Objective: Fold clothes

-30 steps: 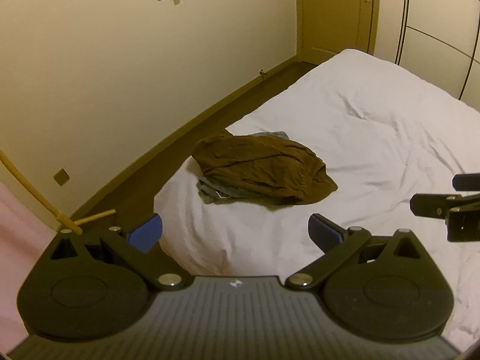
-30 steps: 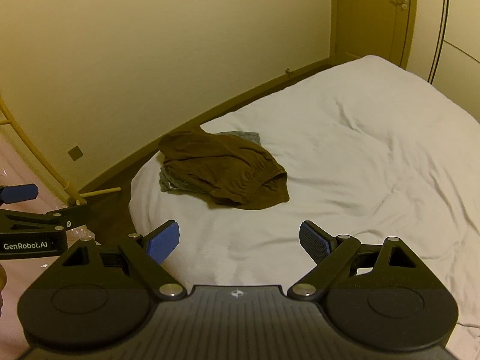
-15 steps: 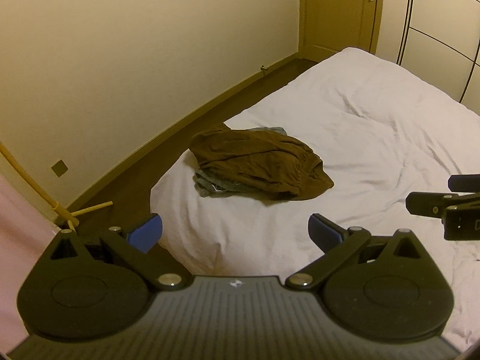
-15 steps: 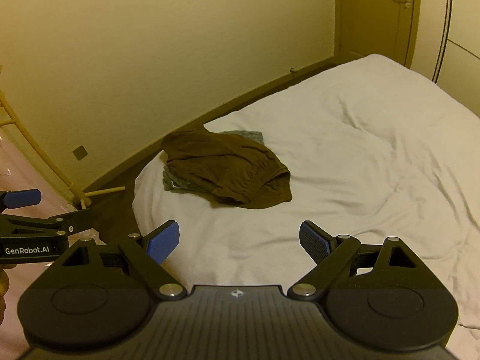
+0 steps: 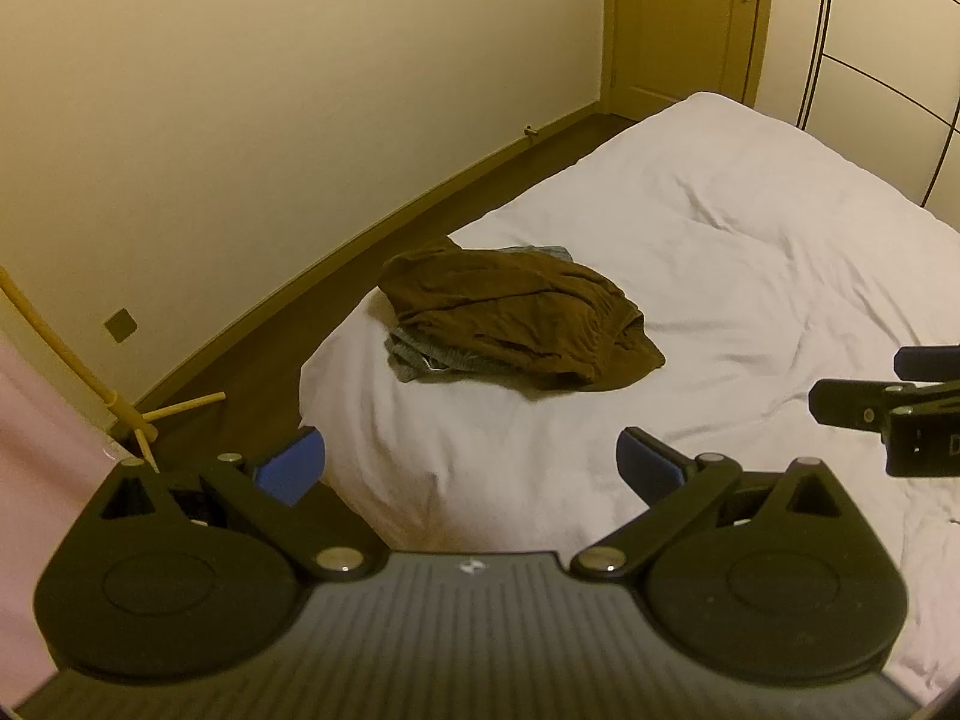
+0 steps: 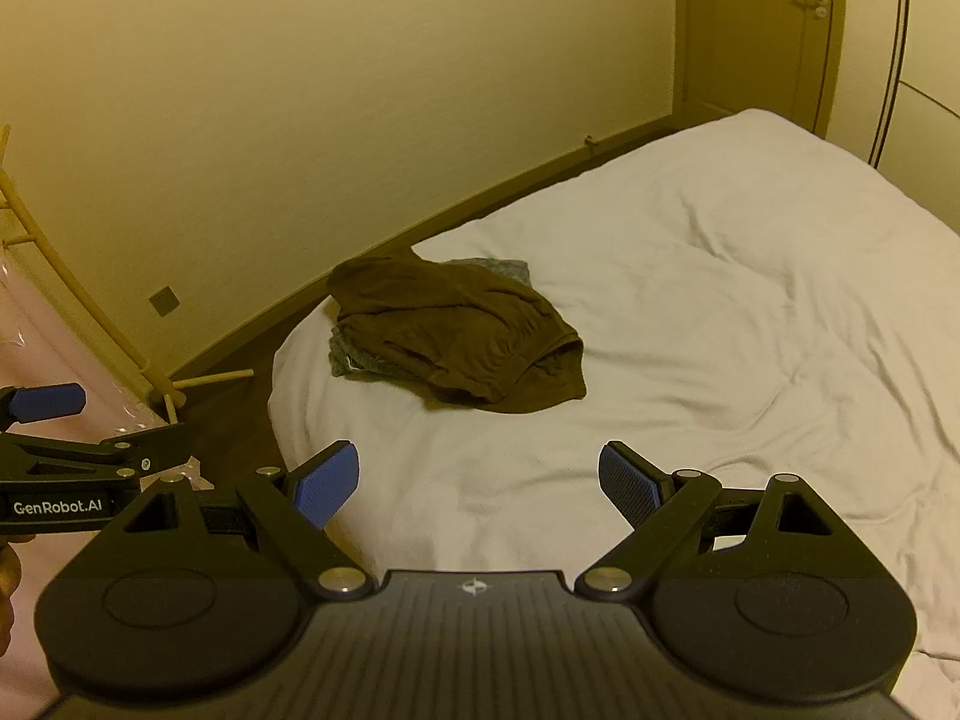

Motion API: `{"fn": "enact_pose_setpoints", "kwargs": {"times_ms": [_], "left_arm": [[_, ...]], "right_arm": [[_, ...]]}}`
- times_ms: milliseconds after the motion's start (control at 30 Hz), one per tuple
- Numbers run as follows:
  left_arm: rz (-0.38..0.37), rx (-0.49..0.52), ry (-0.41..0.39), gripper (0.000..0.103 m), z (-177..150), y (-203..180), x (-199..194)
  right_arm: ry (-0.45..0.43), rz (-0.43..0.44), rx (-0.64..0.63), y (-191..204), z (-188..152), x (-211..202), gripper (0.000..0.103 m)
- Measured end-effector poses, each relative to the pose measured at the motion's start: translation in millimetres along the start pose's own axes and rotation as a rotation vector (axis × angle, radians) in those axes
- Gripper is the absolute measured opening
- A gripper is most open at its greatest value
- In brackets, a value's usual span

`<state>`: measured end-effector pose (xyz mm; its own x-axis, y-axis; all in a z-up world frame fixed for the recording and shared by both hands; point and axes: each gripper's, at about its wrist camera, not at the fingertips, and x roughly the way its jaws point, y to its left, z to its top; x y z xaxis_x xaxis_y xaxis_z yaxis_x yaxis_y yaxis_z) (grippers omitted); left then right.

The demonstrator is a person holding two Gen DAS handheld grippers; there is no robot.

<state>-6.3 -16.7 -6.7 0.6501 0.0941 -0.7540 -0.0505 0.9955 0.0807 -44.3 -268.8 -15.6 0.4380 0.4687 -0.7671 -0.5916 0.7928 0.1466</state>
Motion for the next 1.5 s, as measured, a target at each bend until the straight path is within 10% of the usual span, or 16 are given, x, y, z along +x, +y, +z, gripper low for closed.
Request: {"fn": "enact_pose_setpoints", "kwargs": {"times_ms": [1500], "left_arm": [[0.058, 0.063, -0.001, 0.102, -3.1, -26.4, 15.1]], "right_arm": [[-0.006, 0.02, -0.019, -39.7, -2.8, 28.5, 0.089]]}}
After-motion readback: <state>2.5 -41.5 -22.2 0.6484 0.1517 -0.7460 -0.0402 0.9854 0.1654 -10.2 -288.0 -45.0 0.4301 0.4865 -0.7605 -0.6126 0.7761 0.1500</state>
